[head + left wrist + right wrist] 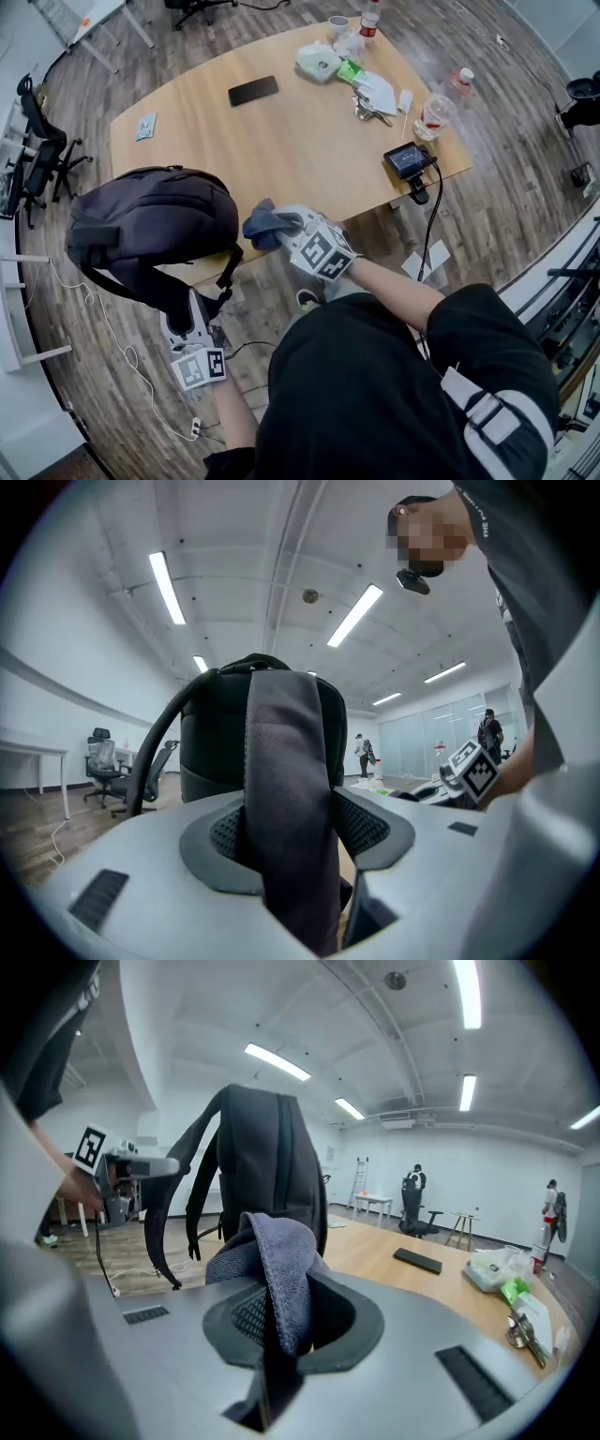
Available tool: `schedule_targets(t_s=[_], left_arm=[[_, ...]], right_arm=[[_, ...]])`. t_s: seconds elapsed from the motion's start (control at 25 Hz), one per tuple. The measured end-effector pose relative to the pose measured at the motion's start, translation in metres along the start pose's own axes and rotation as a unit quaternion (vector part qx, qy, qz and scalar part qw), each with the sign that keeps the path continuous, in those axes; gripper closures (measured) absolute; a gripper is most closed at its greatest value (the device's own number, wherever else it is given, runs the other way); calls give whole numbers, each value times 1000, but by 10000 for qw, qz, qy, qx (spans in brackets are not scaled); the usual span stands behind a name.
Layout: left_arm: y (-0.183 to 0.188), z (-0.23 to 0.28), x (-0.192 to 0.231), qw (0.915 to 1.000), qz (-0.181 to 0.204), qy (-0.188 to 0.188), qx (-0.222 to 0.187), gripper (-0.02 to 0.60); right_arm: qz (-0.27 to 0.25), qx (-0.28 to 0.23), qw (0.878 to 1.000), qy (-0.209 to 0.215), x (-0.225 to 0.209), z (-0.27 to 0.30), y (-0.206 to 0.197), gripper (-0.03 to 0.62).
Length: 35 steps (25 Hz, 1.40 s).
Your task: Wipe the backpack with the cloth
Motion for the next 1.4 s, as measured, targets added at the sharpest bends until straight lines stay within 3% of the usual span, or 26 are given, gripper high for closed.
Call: schedule_targets(t_s=[0.16, 0.36, 0.48, 0.52, 0.6, 0.76, 0.88, 1.04, 1.4], left_arm=[[6, -10, 13, 9990, -32, -407, -193, 354], [20, -53, 41, 9973, -400, -140, -592, 354], [44, -60, 33, 9938, -413, -421, -941, 359], [52, -57, 24, 9922, -378, -589, -1034, 389], [61, -45, 0, 9892, -494, -856, -1083, 540], [50, -2, -67, 9788, -1280, -1431, -718, 565], [44, 23, -106, 9726, -1362, -1826, -462, 565], [43, 29, -122, 9671, -1279, -2179, -315, 565], [37, 33, -120, 9666, -1316, -2182, -281, 565]], right_arm=[[220, -497, 9980, -322, 2, -50, 25, 553], [392, -1015, 9915, -720, 17, -96, 40, 553], [692, -1445, 9819, -1006, 27, -116, 42, 553], [805, -1618, 9775, -1083, 30, -121, 41, 553], [1053, -1949, 9678, -1192, 36, -128, 38, 553], [1822, -2578, 9395, -1329, 47, -137, 25, 553], [1918, -2540, 9363, -1485, 60, -138, 12, 553], [1941, -2373, 9390, -1559, 75, -137, -5, 553], [1865, -2294, 9420, -1590, 77, -131, -9, 553]])
Point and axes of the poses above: the fingertips, and each gripper's own axes: z forward along the fingers, x to its left, y out of its top, the point moved 10 cm from there along -z, backward along the fingers, and after that the axes turned 15 degrees about z, right-handed, at the moved point
